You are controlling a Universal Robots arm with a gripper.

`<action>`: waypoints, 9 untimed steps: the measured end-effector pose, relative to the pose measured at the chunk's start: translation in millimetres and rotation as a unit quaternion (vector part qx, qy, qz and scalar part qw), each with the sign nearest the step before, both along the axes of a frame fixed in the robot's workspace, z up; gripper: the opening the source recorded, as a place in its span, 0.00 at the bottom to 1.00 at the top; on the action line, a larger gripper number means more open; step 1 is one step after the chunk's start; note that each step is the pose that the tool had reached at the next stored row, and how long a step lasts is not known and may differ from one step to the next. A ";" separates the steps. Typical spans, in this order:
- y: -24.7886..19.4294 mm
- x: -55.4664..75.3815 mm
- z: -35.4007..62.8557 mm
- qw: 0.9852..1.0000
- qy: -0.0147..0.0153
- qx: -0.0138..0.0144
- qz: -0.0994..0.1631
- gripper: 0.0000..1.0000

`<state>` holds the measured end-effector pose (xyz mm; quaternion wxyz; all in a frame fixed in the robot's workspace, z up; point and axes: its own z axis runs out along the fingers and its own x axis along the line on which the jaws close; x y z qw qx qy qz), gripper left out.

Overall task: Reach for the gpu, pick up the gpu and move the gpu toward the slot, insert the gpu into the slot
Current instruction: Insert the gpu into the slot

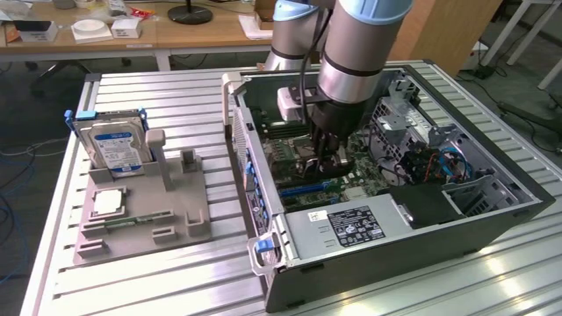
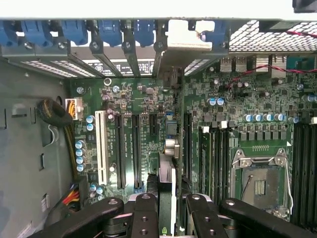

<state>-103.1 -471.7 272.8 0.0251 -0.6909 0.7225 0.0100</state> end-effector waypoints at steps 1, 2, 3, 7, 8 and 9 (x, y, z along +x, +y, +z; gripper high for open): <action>0.0 -0.1 -0.5 1.000 0.000 0.000 0.000 0.27; 0.0 0.0 -1.1 1.000 0.000 0.000 0.000 0.27; 0.0 0.0 -2.0 1.000 0.000 0.000 0.000 0.27; 0.0 -0.2 -7.5 1.000 0.000 0.000 0.000 0.27; 0.0 -0.2 -8.9 1.000 0.000 0.000 0.000 0.27; 0.0 -0.2 -10.0 1.000 0.000 0.000 0.000 0.27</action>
